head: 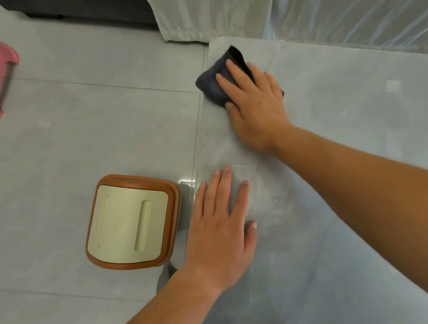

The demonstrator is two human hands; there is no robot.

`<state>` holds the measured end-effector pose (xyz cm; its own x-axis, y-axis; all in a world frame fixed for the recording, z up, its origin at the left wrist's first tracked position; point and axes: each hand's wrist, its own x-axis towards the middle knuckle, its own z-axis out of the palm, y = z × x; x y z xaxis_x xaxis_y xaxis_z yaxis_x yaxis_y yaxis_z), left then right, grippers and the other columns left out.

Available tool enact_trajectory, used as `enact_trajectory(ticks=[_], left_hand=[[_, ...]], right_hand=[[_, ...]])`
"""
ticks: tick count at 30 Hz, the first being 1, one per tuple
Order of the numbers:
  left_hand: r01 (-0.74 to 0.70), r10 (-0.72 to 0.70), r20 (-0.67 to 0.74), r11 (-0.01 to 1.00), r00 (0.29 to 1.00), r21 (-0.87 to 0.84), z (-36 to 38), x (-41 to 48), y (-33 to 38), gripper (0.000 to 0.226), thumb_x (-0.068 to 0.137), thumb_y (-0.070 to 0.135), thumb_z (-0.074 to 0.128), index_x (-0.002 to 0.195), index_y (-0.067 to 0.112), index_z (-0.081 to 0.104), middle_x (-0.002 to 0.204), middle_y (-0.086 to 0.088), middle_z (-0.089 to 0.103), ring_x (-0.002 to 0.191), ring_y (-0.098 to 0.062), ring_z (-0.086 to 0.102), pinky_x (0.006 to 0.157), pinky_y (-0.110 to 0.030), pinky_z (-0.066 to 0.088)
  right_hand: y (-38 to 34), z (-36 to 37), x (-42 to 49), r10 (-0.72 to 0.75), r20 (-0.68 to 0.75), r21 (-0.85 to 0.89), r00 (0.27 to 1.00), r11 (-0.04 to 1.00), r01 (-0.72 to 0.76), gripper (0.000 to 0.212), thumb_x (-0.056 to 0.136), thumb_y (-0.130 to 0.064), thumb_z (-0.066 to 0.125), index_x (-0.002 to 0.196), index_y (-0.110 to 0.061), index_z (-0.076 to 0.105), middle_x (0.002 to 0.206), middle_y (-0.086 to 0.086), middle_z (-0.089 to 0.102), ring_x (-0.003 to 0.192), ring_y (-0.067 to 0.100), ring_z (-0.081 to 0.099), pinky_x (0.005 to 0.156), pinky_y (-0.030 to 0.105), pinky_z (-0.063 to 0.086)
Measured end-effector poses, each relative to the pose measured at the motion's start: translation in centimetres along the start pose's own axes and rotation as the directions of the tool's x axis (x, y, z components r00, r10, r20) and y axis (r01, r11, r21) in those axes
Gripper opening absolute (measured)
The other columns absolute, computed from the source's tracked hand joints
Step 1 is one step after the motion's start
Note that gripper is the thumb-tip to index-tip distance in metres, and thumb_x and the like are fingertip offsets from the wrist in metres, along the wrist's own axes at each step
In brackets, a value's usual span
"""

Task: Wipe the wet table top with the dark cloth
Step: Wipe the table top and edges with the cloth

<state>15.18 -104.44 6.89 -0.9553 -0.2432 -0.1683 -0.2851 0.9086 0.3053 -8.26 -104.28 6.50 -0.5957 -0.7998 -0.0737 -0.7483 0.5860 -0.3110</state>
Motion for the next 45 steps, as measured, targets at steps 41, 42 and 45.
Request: enact_trajectory(ticks=[41, 42, 45], left_hand=[[0.055, -0.064, 0.166, 0.997, 0.984, 0.056, 0.8, -6.6, 1.3, 0.067, 0.098, 0.043, 0.035, 0.158, 0.016, 0.022, 0.168, -0.018, 0.003, 0.155, -0.034, -0.002, 0.12, -0.055, 0.017], [0.057, -0.065, 0.171, 0.997, 0.983, 0.055, 0.7, -6.7, 1.3, 0.067, 0.098, 0.043, 0.036, 0.158, 0.016, 0.023, 0.167, -0.018, 0.003, 0.155, -0.034, -0.001, 0.12, -0.056, 0.018], [0.057, -0.064, 0.173, 0.997, 0.983, 0.049, 0.5, -6.8, 1.3, 0.067, 0.098, 0.044, 0.034, 0.158, 0.016, 0.024, 0.167, -0.018, 0.005, 0.155, -0.033, -0.001, 0.12, -0.055, 0.017]], right_hand=[[0.3, 0.3, -15.7, 0.191, -0.072, 0.076, 0.979, 0.98, -0.185, 0.053, 0.098, -0.025, 0.042, 0.151, -0.017, 0.044, 0.163, 0.006, 0.028, 0.15, 0.037, 0.02, 0.12, 0.055, 0.019], [-0.4, 0.7, -17.0, 0.129, -0.065, 0.054, 0.989, 0.991, -0.126, 0.052, 0.098, -0.025, 0.043, 0.15, -0.016, 0.045, 0.163, 0.007, 0.029, 0.15, 0.038, 0.022, 0.12, 0.055, 0.019], [-1.2, 1.3, -19.3, -0.074, 0.016, 0.004, 0.997, 0.997, 0.074, 0.05, 0.1, -0.028, 0.041, 0.149, -0.018, 0.047, 0.163, 0.004, 0.029, 0.151, 0.036, 0.021, 0.119, 0.057, 0.02]])
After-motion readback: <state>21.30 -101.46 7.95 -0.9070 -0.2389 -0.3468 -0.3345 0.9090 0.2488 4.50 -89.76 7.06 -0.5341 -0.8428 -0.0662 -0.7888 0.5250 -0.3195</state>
